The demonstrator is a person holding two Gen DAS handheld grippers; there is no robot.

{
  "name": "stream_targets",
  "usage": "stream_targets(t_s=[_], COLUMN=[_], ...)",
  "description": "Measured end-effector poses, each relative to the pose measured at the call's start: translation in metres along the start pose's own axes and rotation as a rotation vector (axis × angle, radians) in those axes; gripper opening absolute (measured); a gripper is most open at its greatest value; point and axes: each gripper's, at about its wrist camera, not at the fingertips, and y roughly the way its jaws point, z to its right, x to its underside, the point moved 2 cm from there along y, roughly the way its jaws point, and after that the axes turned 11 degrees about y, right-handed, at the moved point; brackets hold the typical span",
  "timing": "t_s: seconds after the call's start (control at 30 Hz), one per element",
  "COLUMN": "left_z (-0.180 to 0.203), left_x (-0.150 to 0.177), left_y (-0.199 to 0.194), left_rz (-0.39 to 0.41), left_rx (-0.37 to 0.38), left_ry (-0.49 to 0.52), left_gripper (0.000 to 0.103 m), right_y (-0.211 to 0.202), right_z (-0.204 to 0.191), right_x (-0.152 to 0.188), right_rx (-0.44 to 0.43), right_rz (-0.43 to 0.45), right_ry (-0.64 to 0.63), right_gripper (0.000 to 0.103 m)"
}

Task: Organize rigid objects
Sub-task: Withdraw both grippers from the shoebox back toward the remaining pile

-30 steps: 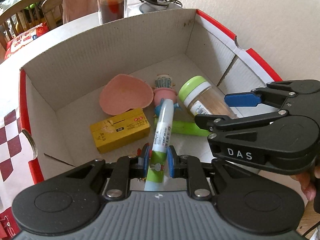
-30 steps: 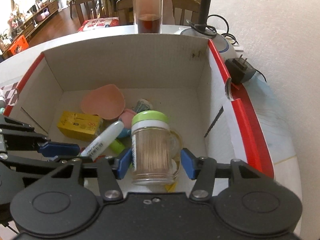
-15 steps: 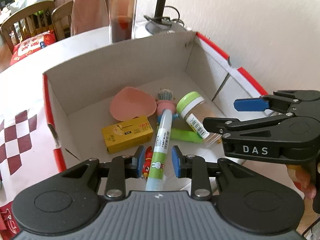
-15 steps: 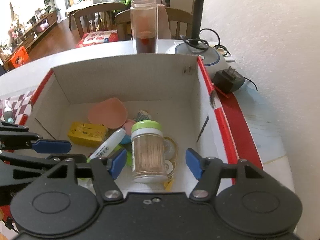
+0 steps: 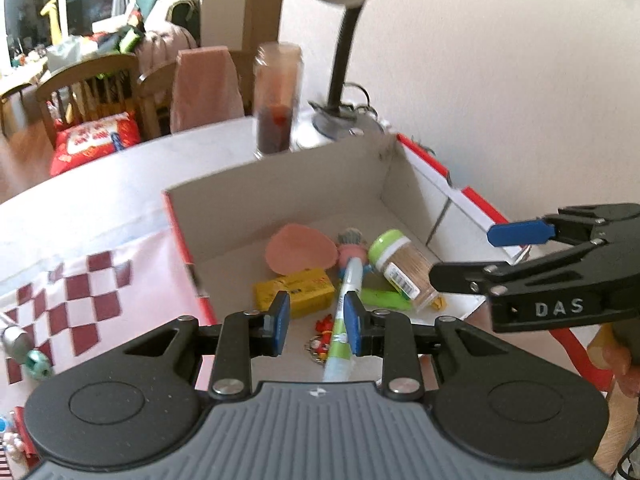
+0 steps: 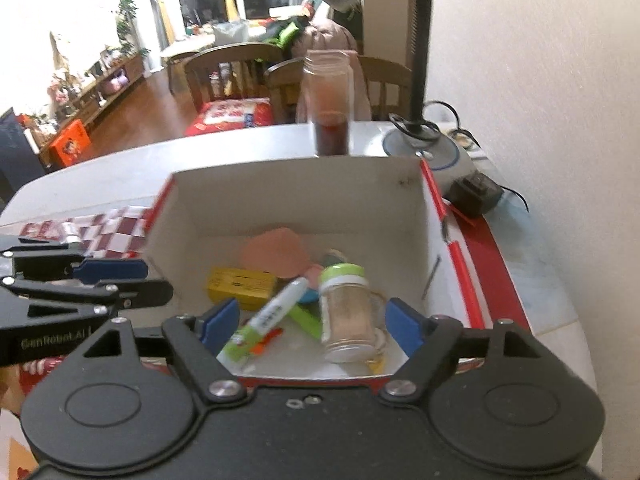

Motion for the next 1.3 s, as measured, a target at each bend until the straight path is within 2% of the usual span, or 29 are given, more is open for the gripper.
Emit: stream_targets(t_s=[0.1,0.13,0.17,0.2,0.23,0.5,0.6,0.87,0.93,1.23,1.3], left_z=[-0.009,-0.013,-0.017,-0.021,-0.025,-0.064,-0.08,-0.133,-0.146,-0.21,-0.221], left_x=[0.006,0.009,0.012,0.016,0.021,0.059,0.073,0.116,0.127,0.175,0.183], left_y=[-0.016,-0.022,-0.028,-0.033,-0.041,-0.084,-0.1,-0.136,-0.141,-0.155,-0.155], left_rz=[0.028,0.038,0.048,0.06,0.079,0.096,0.101,0.109,0.105,0.094,0.098], left_rx=[-0.016,-0.018,-0.02,-0.02,-0.021,-0.025,-0.032,-0.06,-0.062,-0.061,-0.052], left_ry=[0.003,-0.002,-0.008,-0.012,-0.015,-0.037,-0.046,-0.06,-0.069,-0.085,-0.088], left_gripper=[0.03,0.041,0.062,0.069,0.071,0.071,0.079,0.083,0.086,0.087,0.092], right_y=[-0.009,-0.012,-0.014,-0.017,-0.019,-0.032,-0.033,-0.023,-0.018,0.005,0.013], right_z=[-0.012,-0.017,-0.021,-0.027,-0.032,-0.086,-0.11,-0.178,-0.192,-0.25,-0.258], right_x=[0.002,0.003,0.005,0.006,0.008,0.024,0.032,0.057,0.061,0.071,0.071], right_rx=[-0.026,-0.034,-0.041,-0.052,-0.062,-0.131,-0.153,-0.176,-0.175,-0.168,-0.157], right_rz=[0.017,0.023,0.029,0.036,0.041,0.081,0.088,0.065,0.058,0.024,0.018], right_ry=[-0.01,-0.011,-0.011,-0.011,-0.01,-0.02,-0.023,-0.039,-0.044,-0.098,-0.11], right_gripper=[0.081,0.082,0.082,0.083,0.084,0.097,0.102,0.103,0.102,0.102,0.102])
